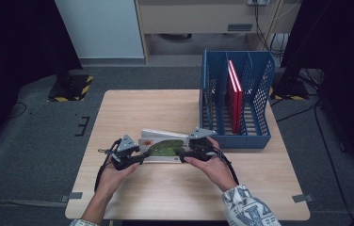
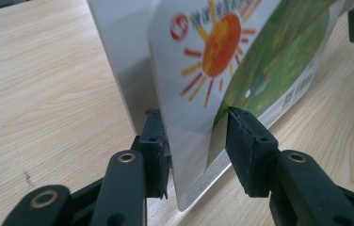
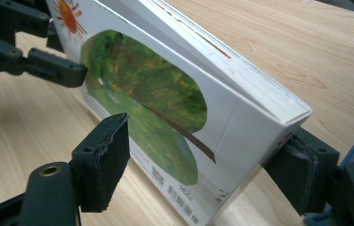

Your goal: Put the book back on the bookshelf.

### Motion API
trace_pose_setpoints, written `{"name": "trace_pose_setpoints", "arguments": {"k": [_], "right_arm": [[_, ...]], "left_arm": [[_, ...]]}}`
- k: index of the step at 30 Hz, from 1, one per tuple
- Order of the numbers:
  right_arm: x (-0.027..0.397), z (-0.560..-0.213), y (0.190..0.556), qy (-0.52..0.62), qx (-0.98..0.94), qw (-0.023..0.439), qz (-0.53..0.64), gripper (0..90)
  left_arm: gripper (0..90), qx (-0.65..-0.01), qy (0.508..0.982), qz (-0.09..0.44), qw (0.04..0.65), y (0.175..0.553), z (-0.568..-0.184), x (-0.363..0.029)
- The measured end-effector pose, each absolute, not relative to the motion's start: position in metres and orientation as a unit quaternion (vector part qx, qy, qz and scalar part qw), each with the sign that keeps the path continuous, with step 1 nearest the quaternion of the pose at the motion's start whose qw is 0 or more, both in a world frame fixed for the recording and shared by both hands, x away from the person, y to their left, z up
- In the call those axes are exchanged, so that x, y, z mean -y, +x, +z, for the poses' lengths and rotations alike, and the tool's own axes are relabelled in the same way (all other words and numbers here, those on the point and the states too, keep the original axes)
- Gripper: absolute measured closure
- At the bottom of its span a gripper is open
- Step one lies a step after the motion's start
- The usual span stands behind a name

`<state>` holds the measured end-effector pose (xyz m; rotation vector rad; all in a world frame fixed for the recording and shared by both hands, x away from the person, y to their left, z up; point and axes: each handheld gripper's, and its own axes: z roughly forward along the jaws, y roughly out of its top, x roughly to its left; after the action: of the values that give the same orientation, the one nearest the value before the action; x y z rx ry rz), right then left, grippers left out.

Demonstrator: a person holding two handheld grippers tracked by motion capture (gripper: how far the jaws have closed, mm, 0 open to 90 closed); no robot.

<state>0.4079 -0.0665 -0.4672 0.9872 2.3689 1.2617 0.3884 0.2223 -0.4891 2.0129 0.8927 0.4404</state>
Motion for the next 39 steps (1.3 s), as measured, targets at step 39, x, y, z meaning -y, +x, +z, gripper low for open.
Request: {"name": "trace_pose_setpoints", "arguments": {"k": [39], "right_arm": [[0.062,-0.469,0.403,0.288,-0.843,0.127,0.436,36.4]], "left_arm": [[46.5,-0.382,0.81,0.189,0.403,0.378,-0.489,-0.235]]}}
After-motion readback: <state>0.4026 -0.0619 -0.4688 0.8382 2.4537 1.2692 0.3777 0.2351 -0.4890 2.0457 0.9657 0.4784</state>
